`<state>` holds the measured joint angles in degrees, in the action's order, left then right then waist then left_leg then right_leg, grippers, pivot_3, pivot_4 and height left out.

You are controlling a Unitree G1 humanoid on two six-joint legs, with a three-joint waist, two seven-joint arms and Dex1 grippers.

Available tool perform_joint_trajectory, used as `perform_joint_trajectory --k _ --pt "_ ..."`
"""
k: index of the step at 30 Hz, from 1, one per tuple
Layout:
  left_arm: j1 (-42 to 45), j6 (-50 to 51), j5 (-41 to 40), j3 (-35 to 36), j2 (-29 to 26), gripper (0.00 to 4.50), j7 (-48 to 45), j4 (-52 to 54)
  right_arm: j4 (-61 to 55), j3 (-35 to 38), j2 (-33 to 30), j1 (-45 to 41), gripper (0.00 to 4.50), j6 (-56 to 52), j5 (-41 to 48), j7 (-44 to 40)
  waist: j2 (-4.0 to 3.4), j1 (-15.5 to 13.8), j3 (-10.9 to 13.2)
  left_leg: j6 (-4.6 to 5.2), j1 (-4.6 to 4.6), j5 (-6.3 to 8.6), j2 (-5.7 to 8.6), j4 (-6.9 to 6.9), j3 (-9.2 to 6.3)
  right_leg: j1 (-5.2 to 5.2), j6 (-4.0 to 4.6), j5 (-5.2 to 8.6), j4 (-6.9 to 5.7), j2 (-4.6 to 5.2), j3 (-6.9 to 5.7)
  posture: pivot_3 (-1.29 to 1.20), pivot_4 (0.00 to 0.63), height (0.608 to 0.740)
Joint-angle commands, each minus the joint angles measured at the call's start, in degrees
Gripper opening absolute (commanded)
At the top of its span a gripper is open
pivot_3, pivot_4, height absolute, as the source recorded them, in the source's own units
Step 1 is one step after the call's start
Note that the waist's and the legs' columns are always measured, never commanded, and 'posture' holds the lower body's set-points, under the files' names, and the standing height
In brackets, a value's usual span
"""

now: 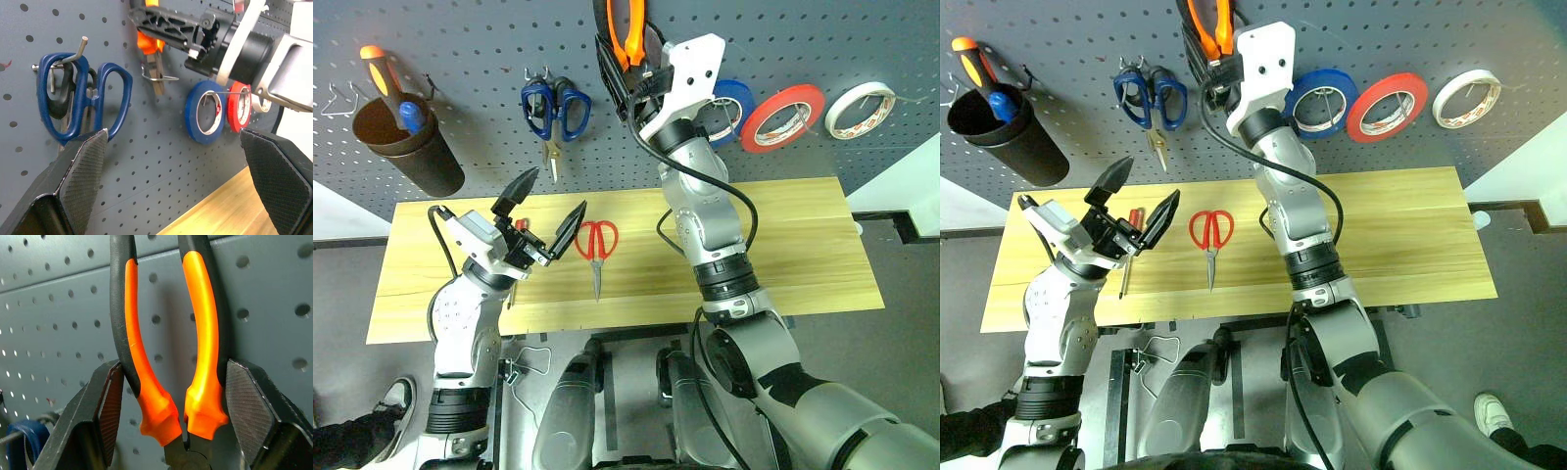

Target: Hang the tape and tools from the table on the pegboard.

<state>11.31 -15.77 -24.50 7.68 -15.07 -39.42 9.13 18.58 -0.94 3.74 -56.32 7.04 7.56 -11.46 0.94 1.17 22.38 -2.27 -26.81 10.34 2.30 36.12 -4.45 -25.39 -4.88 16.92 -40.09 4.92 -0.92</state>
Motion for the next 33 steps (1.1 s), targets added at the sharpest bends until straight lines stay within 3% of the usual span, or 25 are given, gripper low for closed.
perform_joint_trajectory --k 1,7,8,11,12,23,33 --pt "-0.2 -1.6 -0.8 0.7 0.0 4.50 0.2 0.9 -2.7 -0.2 0.6 0.3 2.72 0.0 0.1 0.4 0.00 0.0 0.0 0.00 0.00 0.00 0.00 0.00 0.00 0.00 0.00 0.00 0.00 0.00 0.00 0.07 0.390 0.703" --pt "-0.1 -2.0 -0.4 0.6 0.0 4.50 0.5 0.6 -3.2 -0.3 0.7 0.8 2.72 -2.0 0.5 0.2 0.00 0.0 0.0 0.00 0.01 0.00 0.00 0.00 0.00 0.01 0.00 0.00 0.00 0.00 0.01 0.07 0.387 0.703" --pt "-0.1 -2.0 -0.5 0.6 -0.1 4.50 0.6 0.6 -3.2 -0.3 0.7 0.8 3.44 -2.2 0.6 0.2 0.00 0.0 0.0 0.00 0.01 0.00 0.00 0.00 0.00 0.01 0.00 0.00 0.00 0.00 0.01 0.07 0.387 0.703" --pt "-0.2 -2.2 -0.5 0.6 -0.2 4.50 0.7 0.6 -3.2 -0.1 0.6 0.6 4.40 -2.1 0.3 0.6 0.00 0.0 0.0 -0.02 0.05 -0.01 -0.01 -0.01 0.00 0.02 0.02 -0.01 -0.01 -0.01 0.01 0.07 0.384 0.703" --pt "-0.2 -2.2 -0.5 0.6 -0.2 4.50 0.7 0.6 -3.1 -0.1 0.5 0.6 4.48 -2.1 0.2 0.8 0.00 0.0 0.0 -0.03 0.07 -0.02 -0.02 -0.01 0.00 0.03 0.03 -0.02 -0.02 -0.02 0.01 0.07 0.384 0.703" --pt "-0.9 -2.6 -0.5 0.2 -0.1 4.50 0.5 0.5 -4.9 -0.9 -0.1 2.4 4.48 -3.3 -0.3 0.7 0.00 0.0 0.0 -0.04 0.09 -0.12 -0.03 -0.03 -0.03 0.05 0.10 -0.07 -0.03 -0.06 0.01 0.06 0.375 0.703" --pt "-9.3 -2.8 -0.3 -1.6 0.3 4.50 -0.1 5.1 -18.1 -2.4 -0.7 11.2 4.48 -11.1 0.1 1.3 0.00 -0.1 0.0 -0.04 0.06 -0.12 -0.04 -0.18 -0.06 0.00 0.11 -0.06 0.06 0.02 0.03 0.06 0.379 0.703"
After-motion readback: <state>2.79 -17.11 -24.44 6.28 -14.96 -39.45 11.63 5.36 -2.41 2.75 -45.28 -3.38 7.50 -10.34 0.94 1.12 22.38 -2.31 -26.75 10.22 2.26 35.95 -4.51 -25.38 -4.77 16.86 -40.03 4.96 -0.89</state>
